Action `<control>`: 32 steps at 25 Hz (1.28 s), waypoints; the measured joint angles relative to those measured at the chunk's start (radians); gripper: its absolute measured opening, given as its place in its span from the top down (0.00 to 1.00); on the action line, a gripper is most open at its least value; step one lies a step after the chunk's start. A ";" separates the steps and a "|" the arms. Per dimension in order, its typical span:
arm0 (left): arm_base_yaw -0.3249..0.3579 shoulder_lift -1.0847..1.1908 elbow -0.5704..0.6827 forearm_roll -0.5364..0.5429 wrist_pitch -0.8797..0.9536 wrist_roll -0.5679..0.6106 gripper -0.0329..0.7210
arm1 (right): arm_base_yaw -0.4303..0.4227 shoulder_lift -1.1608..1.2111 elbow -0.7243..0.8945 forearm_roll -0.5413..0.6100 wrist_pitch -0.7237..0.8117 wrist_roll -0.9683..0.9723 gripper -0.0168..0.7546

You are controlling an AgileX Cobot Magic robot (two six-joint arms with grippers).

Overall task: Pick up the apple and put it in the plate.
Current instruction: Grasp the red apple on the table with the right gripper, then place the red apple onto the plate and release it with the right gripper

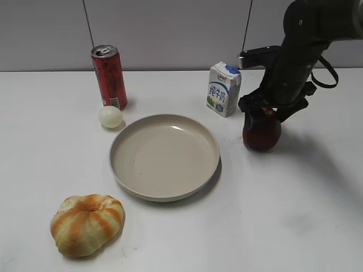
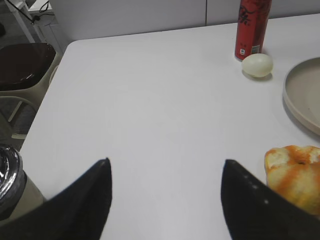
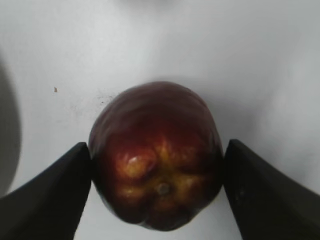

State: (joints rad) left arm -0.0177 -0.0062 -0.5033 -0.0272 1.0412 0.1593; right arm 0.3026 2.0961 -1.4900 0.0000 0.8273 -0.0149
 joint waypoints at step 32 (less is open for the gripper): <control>0.000 0.000 0.000 0.000 0.000 0.000 0.27 | 0.343 0.114 -0.209 0.114 0.094 -0.037 0.15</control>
State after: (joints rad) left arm -0.0177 -0.0062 -0.5033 -0.0272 1.0412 0.1593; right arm 0.6455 2.2098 -1.6986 0.1138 0.9214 -0.0522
